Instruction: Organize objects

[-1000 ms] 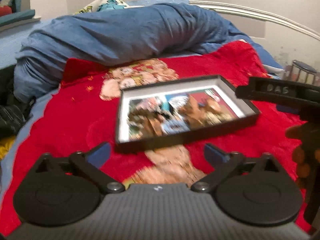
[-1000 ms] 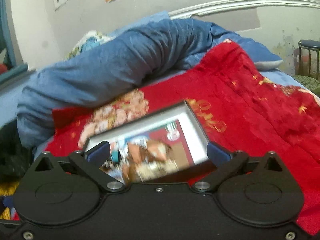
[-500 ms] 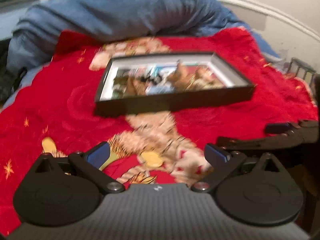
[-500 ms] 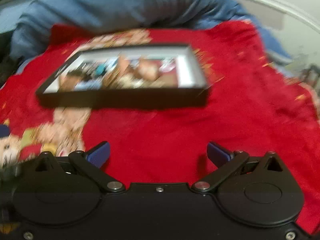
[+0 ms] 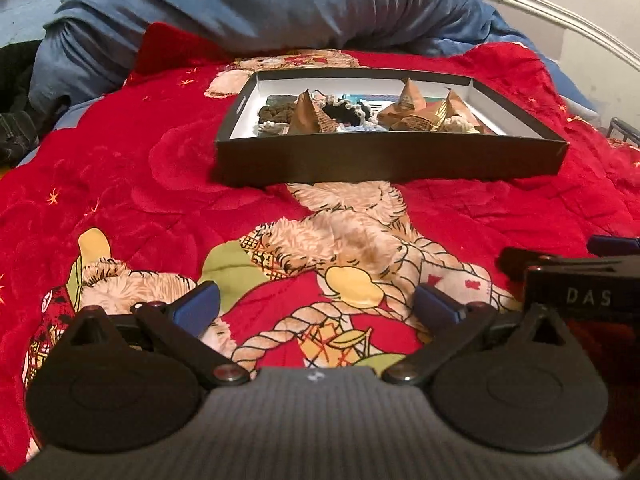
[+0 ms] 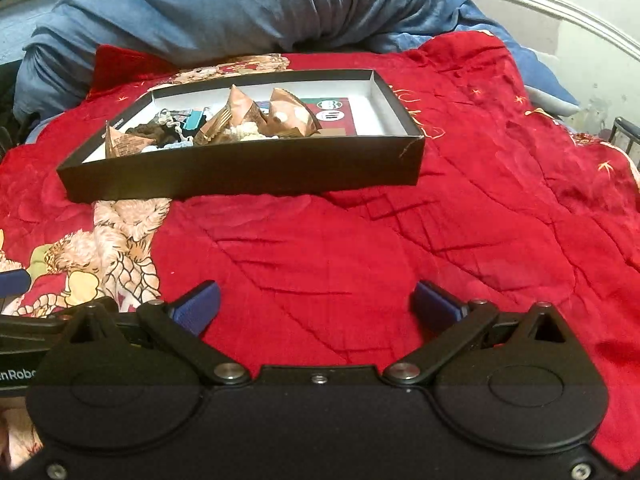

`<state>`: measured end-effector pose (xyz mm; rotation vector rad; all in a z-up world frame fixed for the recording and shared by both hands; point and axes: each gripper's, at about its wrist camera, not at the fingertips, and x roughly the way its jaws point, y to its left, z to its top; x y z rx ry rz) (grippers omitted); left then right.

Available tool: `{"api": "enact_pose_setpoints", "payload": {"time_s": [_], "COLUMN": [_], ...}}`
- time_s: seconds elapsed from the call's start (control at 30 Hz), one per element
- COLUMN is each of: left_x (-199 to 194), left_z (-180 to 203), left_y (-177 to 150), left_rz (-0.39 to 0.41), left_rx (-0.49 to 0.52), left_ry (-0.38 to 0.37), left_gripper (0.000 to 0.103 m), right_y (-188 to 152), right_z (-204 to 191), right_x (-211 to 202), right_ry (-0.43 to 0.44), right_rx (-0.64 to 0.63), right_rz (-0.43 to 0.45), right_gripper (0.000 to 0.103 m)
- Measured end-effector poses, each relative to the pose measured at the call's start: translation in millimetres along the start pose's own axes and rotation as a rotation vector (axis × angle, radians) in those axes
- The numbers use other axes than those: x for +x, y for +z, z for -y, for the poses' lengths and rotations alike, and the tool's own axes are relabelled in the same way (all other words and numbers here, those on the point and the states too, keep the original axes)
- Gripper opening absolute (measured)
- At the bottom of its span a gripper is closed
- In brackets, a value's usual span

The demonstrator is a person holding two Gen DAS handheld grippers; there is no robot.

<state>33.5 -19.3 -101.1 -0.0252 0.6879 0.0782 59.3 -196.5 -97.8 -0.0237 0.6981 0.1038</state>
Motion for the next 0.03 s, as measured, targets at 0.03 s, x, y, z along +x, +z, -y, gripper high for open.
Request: {"api": "enact_pose_setpoints", "payload": {"time_s": [0.03], "left_x": [0.6], "left_z": [0.1], "left_y": [-0.6], "left_rz": [0.002], "left_rx": [-0.001], "left_ry": [0.0], "left_gripper": [0.103], "right_y": [-0.3], "right_z": [-1.0], "right_x": [0.4], "right_ry": [-0.006], "right_rx": [-0.006], "right_rz": [0.003], "right_gripper": [0.103]}}
